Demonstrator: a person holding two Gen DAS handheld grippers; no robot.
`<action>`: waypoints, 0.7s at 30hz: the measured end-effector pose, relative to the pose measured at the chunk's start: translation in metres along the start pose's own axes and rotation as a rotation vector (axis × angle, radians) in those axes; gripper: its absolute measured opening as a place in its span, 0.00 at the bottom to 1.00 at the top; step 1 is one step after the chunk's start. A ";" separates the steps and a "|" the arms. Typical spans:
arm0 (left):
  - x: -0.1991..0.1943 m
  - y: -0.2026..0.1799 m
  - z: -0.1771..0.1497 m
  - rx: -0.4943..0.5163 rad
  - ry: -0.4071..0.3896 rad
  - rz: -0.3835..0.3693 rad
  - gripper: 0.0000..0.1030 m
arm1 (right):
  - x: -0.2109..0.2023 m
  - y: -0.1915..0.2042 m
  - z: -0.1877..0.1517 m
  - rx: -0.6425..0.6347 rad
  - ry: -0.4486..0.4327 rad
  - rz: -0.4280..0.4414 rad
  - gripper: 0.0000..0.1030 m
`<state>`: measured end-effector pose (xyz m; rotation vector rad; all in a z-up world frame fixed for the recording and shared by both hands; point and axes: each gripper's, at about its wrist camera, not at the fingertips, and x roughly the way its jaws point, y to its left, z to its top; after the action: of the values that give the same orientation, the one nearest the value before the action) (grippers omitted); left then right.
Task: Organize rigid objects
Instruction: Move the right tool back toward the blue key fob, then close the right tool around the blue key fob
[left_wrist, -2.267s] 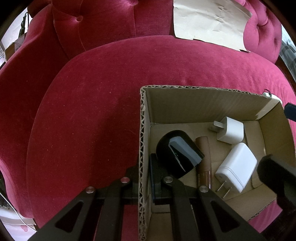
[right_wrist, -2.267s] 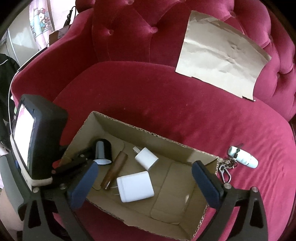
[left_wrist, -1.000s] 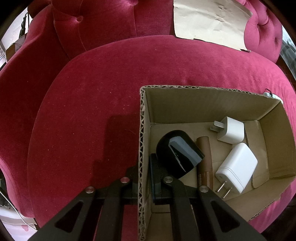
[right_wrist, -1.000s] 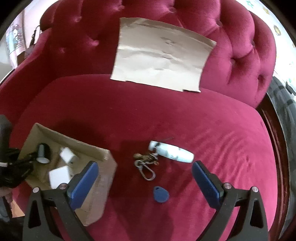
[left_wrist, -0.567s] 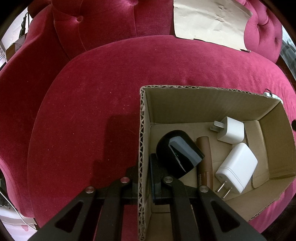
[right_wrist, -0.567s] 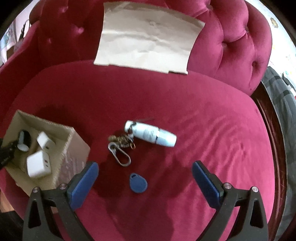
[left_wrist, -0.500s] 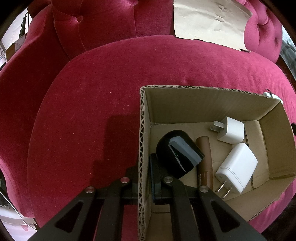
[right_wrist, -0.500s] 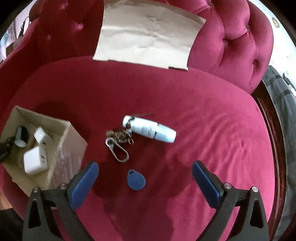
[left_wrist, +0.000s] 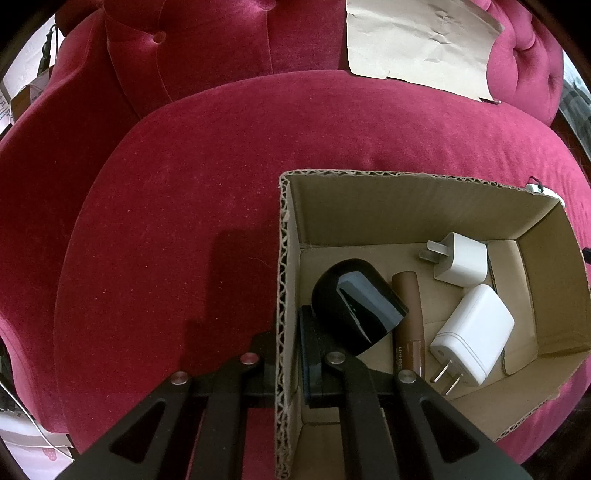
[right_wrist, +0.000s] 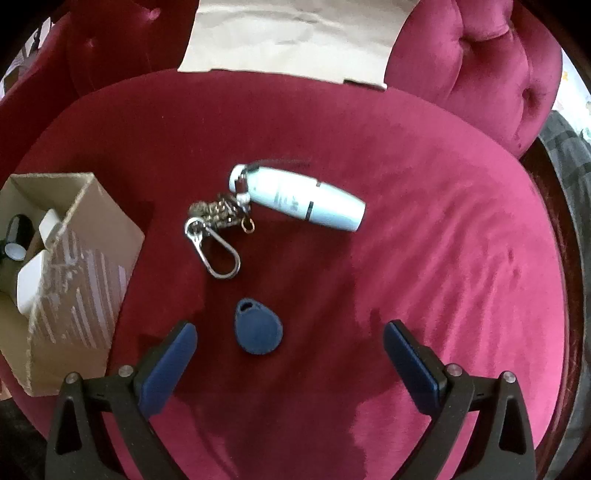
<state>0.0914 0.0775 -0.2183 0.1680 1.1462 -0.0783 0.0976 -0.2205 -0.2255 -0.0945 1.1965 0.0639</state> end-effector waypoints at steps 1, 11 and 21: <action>0.000 0.000 0.000 0.000 0.000 0.000 0.06 | 0.003 -0.001 0.000 0.002 0.009 0.002 1.00; 0.000 0.000 0.000 0.000 0.000 0.001 0.06 | 0.017 -0.011 -0.002 0.024 0.035 0.042 1.00; 0.000 -0.001 0.000 0.000 0.000 0.002 0.06 | 0.004 -0.003 -0.010 0.013 0.002 0.054 0.34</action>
<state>0.0915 0.0770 -0.2181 0.1687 1.1458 -0.0766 0.0896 -0.2250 -0.2328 -0.0512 1.2019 0.1029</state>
